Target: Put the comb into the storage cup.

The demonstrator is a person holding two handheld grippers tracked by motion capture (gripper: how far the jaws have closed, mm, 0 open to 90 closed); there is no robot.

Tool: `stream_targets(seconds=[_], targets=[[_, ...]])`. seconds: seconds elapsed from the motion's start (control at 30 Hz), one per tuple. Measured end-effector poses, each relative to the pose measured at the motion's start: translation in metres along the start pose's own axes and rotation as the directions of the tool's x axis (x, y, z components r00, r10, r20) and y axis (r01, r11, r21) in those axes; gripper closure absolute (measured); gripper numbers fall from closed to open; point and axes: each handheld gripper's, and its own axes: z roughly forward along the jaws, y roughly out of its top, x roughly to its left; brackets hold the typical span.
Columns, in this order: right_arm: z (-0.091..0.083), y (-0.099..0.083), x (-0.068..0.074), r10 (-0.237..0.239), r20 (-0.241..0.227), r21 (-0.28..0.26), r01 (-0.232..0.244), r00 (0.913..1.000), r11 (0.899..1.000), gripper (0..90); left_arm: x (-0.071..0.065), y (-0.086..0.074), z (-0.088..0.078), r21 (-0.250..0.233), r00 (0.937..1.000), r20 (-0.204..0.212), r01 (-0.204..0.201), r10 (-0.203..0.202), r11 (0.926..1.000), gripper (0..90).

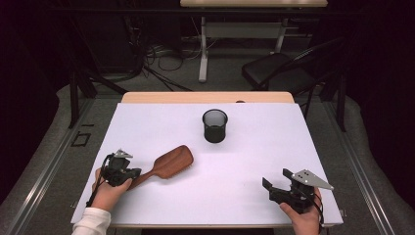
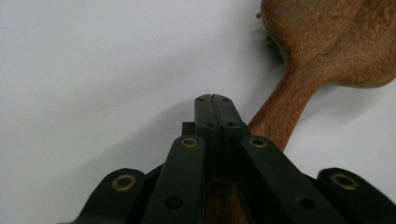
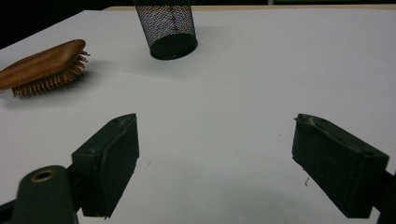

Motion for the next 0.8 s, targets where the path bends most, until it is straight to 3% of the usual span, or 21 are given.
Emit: stream_targets(seconds=[0.8], targets=[[-0.001,0.000,0.000,-0.006,-0.006,0.002,0.006,1.0000,1.000,14.6,-0.024,-0.014,-0.008,0.038,0.9982,0.034,-0.051,0.050,0.9979,90.0]])
